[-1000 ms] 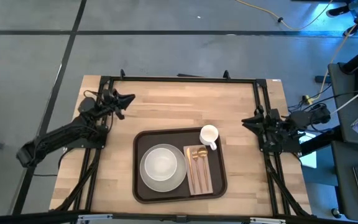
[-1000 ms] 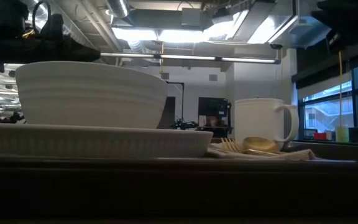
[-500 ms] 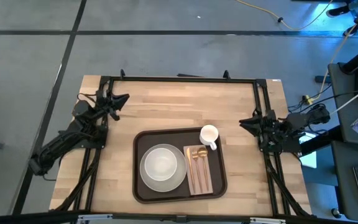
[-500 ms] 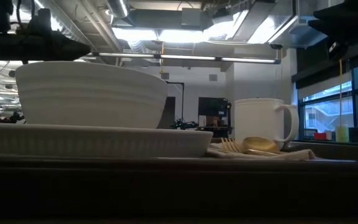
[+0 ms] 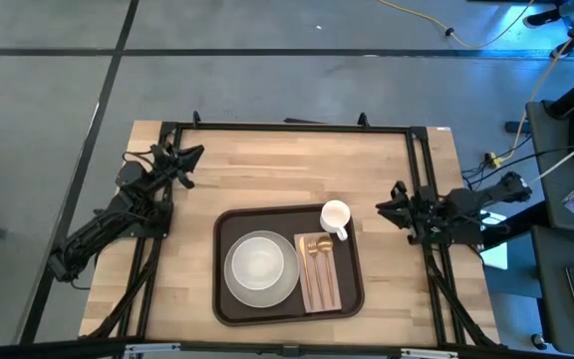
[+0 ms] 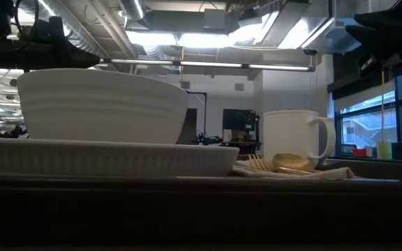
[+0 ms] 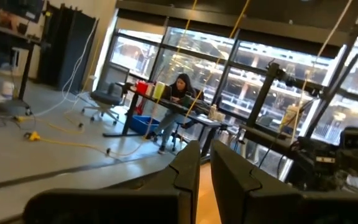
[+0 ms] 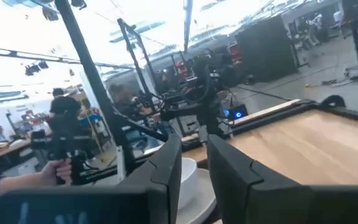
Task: Set up tray
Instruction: Return to Home Position
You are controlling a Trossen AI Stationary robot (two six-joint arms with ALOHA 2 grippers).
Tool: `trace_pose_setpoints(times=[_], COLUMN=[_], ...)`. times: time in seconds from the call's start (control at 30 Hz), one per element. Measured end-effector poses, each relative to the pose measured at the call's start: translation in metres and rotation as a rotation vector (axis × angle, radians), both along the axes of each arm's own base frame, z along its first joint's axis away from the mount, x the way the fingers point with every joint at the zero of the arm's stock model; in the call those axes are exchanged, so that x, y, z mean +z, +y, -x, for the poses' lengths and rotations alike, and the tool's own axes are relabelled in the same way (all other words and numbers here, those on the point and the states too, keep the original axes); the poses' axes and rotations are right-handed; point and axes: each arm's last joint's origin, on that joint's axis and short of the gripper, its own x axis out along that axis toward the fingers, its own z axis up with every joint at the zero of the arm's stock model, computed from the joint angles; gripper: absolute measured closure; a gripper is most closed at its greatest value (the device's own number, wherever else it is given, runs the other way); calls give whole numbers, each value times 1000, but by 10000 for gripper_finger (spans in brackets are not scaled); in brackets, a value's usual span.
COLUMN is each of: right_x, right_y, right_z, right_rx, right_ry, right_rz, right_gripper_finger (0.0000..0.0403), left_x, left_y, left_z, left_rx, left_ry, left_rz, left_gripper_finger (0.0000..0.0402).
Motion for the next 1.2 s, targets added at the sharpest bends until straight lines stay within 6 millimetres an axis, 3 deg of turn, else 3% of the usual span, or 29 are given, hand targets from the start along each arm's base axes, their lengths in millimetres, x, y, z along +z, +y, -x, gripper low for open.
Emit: trace_pose_setpoints(times=[0.47, 0.8, 1.2], right_x=[-3, -6, -8], right_y=[-19, -32, -32], right_z=[-5, -6, -6], right_rx=[58, -191, -200], right_ry=[23, 68, 87], right_rz=[43, 157, 124], right_gripper_finger=[322, 322, 322], left_x=[0, -3, -3], left_y=[0, 0, 0], left_z=[0, -1, -1], left_rx=[9, 2, 2], left_ry=[20, 39, 39], left_rz=[-26, 0, 0], left_gripper_finger=[368, 368, 368])
